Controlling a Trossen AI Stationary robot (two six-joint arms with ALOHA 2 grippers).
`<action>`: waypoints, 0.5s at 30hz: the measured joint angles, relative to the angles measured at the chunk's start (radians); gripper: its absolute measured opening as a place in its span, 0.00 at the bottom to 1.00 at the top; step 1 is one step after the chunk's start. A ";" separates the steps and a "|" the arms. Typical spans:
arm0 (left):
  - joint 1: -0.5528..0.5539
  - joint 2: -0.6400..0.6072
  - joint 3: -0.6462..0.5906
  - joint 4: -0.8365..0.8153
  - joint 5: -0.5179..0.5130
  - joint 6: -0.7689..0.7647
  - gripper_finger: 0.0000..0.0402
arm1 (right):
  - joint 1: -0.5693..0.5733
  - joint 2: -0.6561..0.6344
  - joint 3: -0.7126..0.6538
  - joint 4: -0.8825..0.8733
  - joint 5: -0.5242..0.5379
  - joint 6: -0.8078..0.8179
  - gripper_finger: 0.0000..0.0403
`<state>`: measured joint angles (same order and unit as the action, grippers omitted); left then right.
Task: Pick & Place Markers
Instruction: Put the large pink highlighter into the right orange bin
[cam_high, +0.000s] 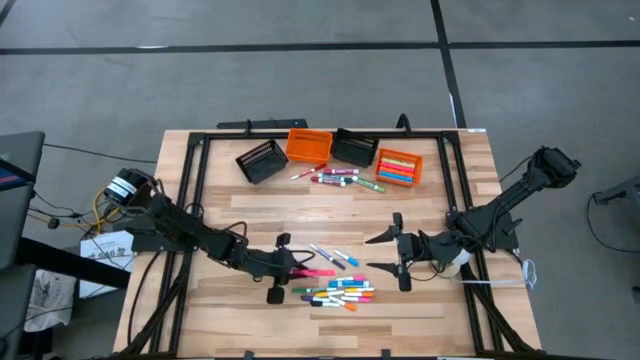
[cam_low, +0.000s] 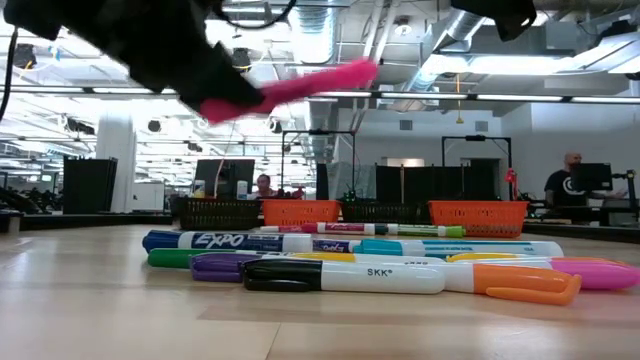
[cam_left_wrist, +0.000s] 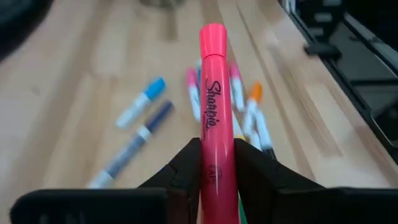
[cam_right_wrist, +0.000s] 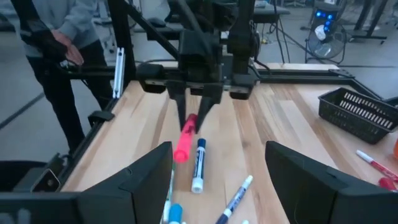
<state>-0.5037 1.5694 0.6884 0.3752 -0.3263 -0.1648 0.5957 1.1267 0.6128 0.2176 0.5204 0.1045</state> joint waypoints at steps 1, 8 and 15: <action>0.000 -0.003 0.000 0.031 -0.017 0.019 0.21 | 0.000 0.000 0.000 0.008 -0.001 0.000 0.62; 0.003 -0.006 0.001 0.286 -0.063 0.169 0.21 | -0.007 0.000 0.000 0.058 0.001 -0.008 0.62; 0.043 -0.006 0.002 0.465 -0.063 0.239 0.21 | -0.029 0.012 0.000 0.137 0.001 -0.012 0.62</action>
<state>-0.4611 1.5635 0.6899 0.8404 -0.3897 0.0742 0.5668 1.1384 0.6128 0.3543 0.5211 0.0926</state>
